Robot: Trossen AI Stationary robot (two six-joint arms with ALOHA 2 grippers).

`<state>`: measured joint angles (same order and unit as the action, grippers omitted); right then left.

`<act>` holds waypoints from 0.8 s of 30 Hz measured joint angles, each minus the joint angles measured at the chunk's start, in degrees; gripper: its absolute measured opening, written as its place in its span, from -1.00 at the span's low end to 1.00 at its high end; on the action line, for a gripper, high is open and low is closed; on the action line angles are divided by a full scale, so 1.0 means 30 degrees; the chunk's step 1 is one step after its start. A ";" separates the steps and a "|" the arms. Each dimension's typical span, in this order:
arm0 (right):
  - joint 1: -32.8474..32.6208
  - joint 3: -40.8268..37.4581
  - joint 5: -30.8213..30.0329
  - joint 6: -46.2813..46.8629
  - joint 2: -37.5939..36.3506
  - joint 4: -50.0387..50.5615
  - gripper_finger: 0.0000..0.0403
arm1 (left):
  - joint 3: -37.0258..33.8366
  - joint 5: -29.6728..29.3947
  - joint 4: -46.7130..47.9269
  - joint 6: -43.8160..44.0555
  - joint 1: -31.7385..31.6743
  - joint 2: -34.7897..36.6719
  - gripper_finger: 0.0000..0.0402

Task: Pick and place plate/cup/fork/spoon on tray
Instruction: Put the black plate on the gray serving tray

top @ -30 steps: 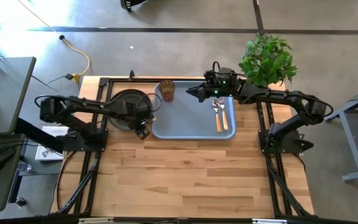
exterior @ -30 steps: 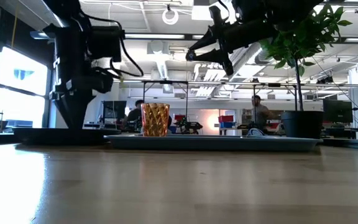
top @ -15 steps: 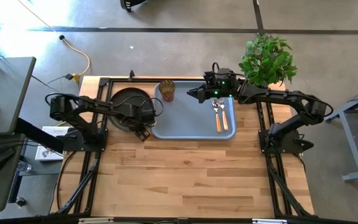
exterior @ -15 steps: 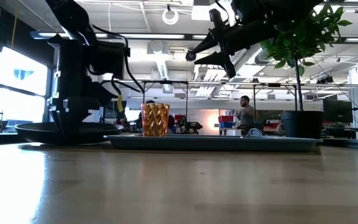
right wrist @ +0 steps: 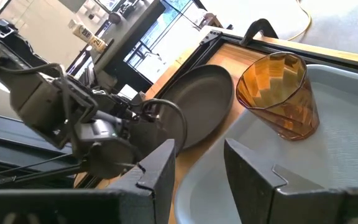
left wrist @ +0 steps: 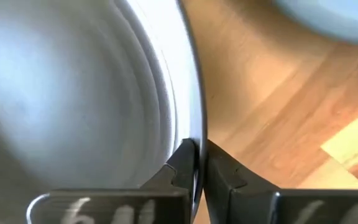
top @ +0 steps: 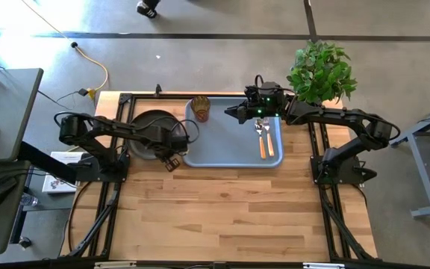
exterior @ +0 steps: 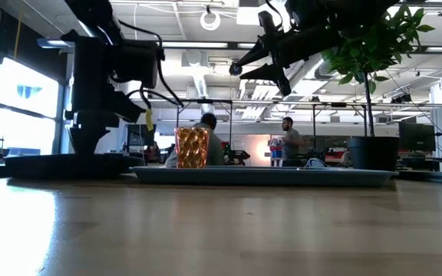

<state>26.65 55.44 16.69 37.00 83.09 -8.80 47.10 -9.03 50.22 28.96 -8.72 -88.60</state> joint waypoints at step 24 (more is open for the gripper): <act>-0.0022 0.0000 -0.0002 0.2235 0.0000 -0.0007 -0.36 | 0.2860 -0.0176 0.4779 -0.0873 0.2182 0.2488 -0.98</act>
<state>26.59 55.44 16.68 43.70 83.09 -8.82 55.68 -9.56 64.56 26.34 -2.17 -81.13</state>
